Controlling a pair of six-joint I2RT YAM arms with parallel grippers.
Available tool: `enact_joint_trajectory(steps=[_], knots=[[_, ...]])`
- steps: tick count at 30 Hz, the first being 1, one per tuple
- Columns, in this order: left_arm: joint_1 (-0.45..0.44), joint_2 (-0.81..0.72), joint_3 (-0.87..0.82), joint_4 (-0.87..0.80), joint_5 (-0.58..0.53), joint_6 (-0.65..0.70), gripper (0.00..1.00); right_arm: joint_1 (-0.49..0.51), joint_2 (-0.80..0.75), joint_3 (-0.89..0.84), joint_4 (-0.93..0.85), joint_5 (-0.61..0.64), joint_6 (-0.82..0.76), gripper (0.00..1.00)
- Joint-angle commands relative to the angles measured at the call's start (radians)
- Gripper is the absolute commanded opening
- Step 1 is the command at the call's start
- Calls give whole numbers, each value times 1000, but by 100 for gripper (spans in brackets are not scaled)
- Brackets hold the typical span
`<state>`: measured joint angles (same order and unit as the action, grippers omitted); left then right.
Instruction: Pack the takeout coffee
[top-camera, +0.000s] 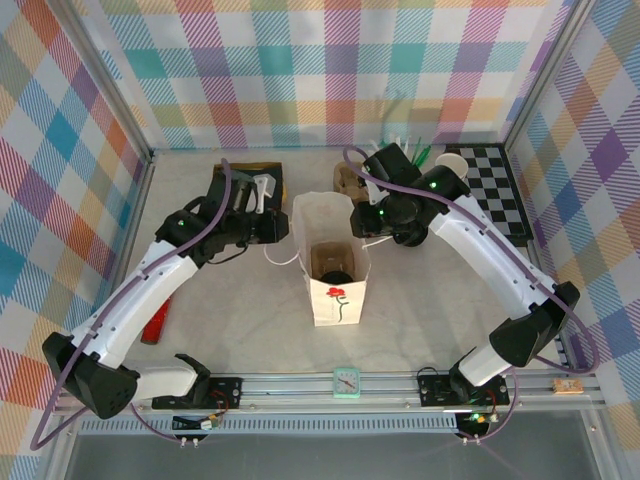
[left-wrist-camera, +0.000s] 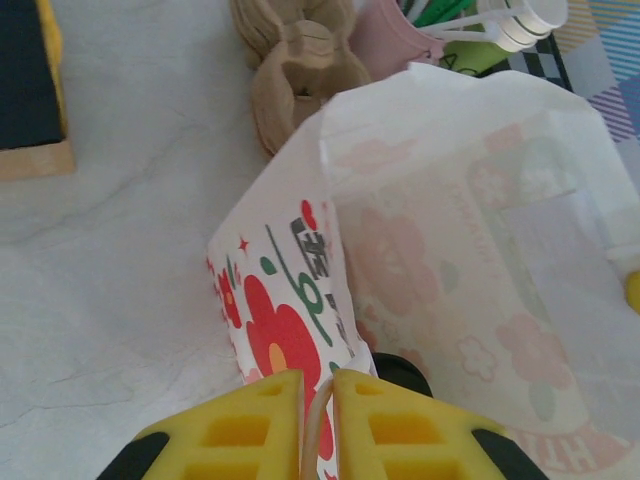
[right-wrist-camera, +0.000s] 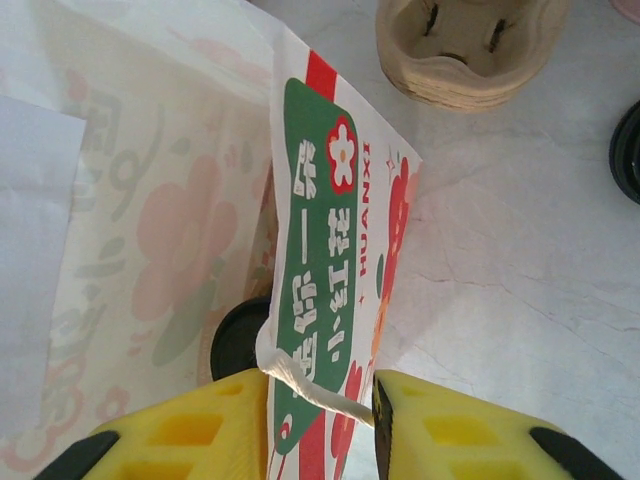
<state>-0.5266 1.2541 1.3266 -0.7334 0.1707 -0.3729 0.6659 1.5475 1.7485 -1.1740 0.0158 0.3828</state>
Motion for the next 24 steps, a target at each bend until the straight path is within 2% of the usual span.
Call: enact_joint_trajectory(steps=[1, 8, 10, 15, 20, 24], knots=[[24, 14, 24, -27, 1, 23, 16, -6, -3, -12, 35, -32, 15, 32], [30, 50, 51, -41, 13, 22, 16, -6, 5, -17, 35, -24, 5, 34], [30, 49, 52, -47, 10, 22, 18, -6, 6, -21, 30, -13, 2, 38], [30, 32, 55, -57, 1, 23, 32, -6, 14, -2, 8, 9, -7, 49], [30, 19, 75, -72, -4, 35, 51, -6, 27, 44, -18, 15, -18, 70], [30, 3, 86, -72, -19, 45, 58, -6, 45, 99, -44, 28, -36, 77]])
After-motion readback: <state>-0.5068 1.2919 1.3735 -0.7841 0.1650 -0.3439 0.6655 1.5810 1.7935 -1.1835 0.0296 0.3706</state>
